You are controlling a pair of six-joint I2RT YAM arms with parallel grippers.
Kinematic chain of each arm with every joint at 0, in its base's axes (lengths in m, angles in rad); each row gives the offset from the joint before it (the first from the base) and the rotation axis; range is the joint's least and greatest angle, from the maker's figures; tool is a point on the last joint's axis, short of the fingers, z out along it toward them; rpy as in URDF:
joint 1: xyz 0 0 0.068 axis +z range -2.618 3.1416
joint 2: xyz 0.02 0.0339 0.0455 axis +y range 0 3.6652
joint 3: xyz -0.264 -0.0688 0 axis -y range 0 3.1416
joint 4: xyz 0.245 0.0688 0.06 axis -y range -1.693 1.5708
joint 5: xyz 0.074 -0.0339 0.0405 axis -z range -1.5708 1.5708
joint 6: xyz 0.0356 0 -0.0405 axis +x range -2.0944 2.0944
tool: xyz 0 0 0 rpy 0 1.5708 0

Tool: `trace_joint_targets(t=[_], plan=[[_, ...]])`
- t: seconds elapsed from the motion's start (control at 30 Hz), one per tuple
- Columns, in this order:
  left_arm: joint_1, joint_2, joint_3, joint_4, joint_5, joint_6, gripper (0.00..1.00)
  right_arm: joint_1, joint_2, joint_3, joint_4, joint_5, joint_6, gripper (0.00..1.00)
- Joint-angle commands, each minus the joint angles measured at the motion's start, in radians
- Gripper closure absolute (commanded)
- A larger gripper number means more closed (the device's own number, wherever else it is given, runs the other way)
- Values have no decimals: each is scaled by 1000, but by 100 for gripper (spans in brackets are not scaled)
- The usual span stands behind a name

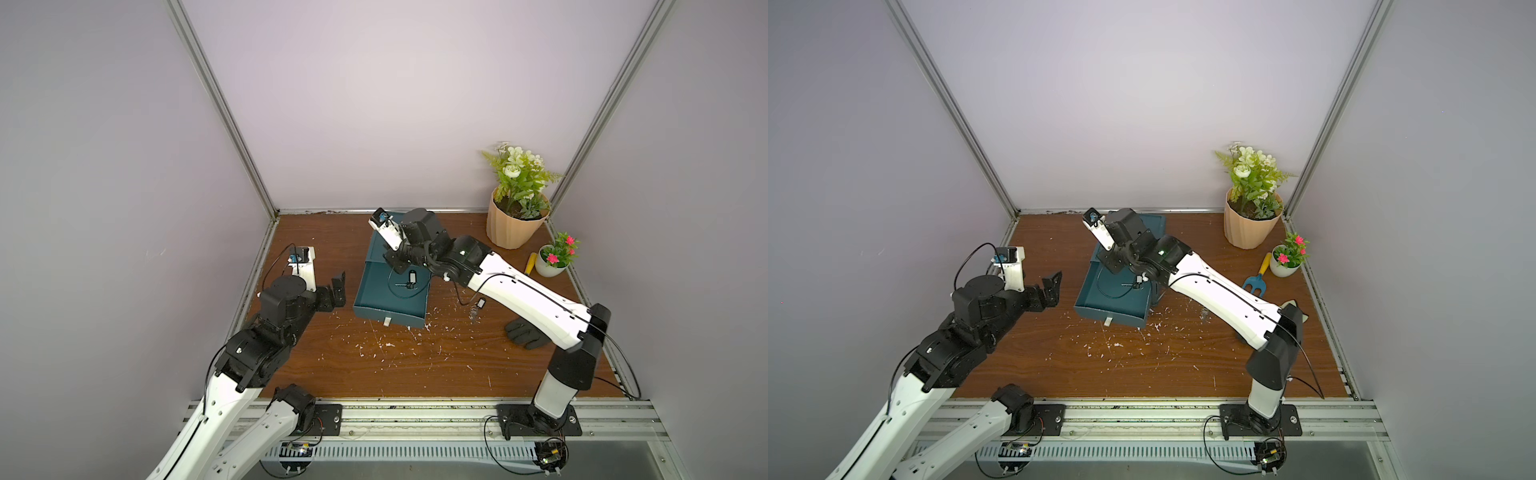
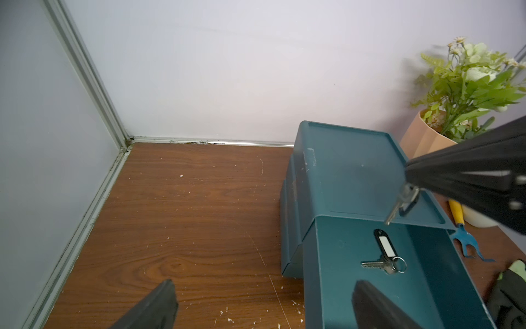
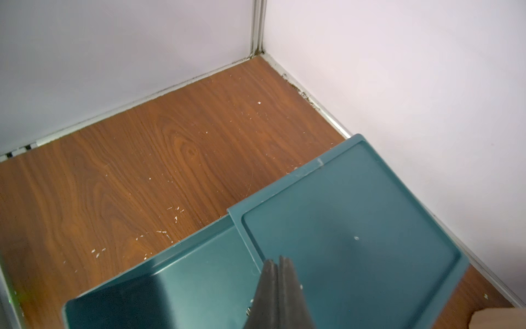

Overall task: Take the keys out of the drawer
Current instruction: Place the key at the center of the board.

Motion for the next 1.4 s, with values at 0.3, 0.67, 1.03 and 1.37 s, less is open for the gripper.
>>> trace_joint_targets(t=[0.3,0.67,1.03,1.37], plan=[[9,96,56,118,233,102,1,-68,-354,-334,17,220,243,100],[8,243,125,154,391,171,0,-235,-595,-669,-6,162,526,100],[-68,317,170,178,395,145,0,-315,-676,-825,-96,82,606,100],[-130,398,195,213,576,126,0,-351,-718,-965,-10,-22,599,100]])
